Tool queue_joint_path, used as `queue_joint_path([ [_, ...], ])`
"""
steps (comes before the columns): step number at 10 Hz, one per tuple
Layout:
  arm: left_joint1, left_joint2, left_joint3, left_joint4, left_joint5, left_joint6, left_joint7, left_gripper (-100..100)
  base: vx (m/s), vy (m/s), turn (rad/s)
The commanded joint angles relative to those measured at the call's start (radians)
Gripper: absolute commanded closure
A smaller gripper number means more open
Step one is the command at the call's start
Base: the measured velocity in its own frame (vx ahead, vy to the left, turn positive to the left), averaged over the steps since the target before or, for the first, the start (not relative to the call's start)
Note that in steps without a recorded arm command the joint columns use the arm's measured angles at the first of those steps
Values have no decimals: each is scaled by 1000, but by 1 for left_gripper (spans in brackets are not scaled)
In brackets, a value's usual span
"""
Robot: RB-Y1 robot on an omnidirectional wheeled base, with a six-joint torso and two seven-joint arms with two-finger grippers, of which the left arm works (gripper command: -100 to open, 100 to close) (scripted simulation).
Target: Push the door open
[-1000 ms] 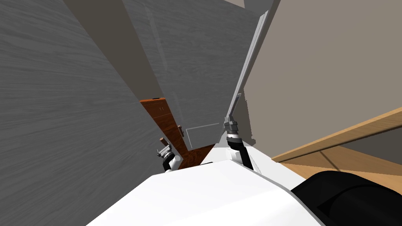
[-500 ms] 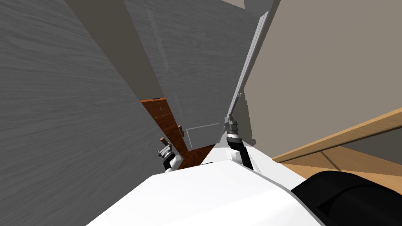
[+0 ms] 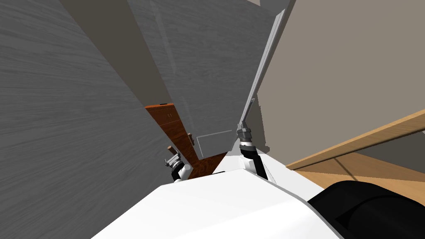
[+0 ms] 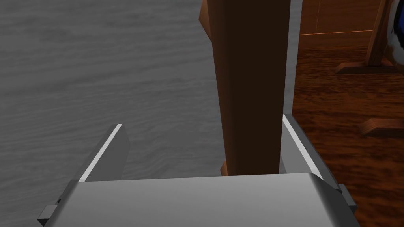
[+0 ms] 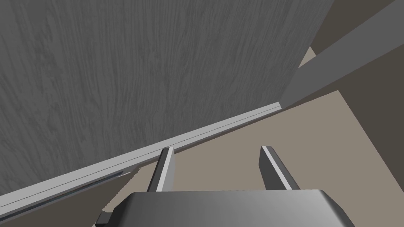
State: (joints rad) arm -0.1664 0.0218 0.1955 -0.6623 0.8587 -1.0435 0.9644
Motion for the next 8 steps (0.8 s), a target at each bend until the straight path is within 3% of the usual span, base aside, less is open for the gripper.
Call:
queue_joint_path([
  [1,-11,31,20,49,3,-43,15,100,17,32,-14],
  [7,-11,31,20,47,3,-43,15,100,3,4,-1],
  [8,-15,33,32,53,6,-50,13,100,-2,32,-54],
])
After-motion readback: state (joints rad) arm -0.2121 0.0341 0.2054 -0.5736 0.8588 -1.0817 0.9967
